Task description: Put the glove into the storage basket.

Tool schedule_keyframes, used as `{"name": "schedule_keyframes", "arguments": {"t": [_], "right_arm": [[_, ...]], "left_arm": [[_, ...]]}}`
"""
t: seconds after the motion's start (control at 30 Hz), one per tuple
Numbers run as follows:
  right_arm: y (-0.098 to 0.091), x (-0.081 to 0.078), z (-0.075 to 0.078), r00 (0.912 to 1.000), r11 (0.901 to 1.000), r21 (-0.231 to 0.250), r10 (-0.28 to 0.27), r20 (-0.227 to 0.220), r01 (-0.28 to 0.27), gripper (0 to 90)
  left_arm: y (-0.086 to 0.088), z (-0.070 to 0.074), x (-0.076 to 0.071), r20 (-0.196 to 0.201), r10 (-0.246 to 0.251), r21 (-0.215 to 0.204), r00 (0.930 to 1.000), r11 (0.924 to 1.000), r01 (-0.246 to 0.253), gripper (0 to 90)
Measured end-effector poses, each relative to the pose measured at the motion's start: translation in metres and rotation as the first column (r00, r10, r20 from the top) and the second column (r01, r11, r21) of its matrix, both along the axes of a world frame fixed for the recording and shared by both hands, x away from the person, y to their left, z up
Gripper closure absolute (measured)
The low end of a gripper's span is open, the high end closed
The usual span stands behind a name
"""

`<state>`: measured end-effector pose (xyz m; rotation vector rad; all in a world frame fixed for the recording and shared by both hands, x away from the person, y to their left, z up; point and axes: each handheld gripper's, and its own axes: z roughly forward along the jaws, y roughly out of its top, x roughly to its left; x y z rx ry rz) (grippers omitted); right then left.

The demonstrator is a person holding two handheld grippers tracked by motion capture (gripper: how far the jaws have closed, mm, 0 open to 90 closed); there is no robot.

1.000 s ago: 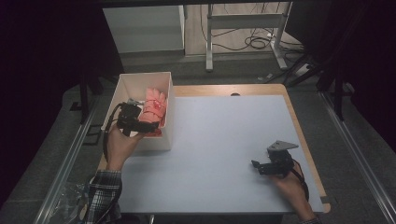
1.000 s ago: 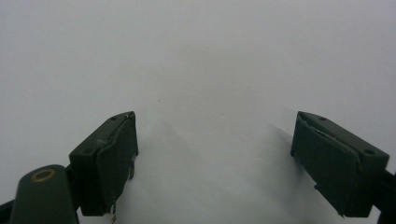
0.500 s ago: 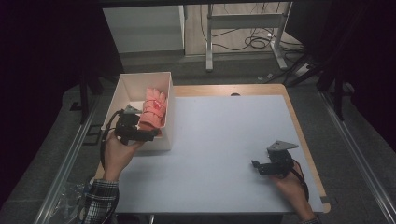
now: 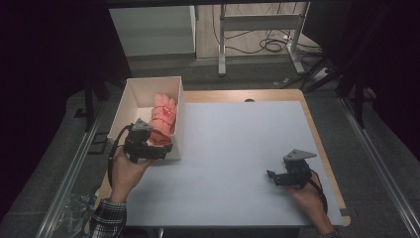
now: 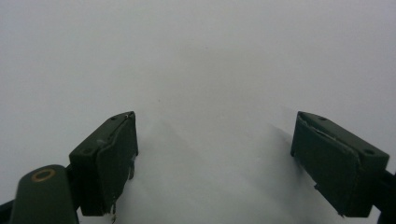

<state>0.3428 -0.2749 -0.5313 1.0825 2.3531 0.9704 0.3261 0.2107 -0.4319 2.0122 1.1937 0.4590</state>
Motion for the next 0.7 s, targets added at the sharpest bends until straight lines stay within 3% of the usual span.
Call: {"name": "schedule_keyframes", "arguments": {"t": [0.37,0.7], "right_arm": [[0.000,0.000,0.000,1.0000,1.0000,-0.001,0.000,0.001,0.000,15.0],[0.000,0.000,0.000,1.0000,1.0000,-0.001,0.001,0.001,-0.001,15.0]], "left_arm": [[-0.018,-0.005,-0.017,-0.001,-0.068,-0.050,0.9977,0.9965,0.067,6.8],[-0.039,-0.017,-0.025,0.008,-0.140,-0.044,0.9901,0.9891,0.141,6.7]]}}
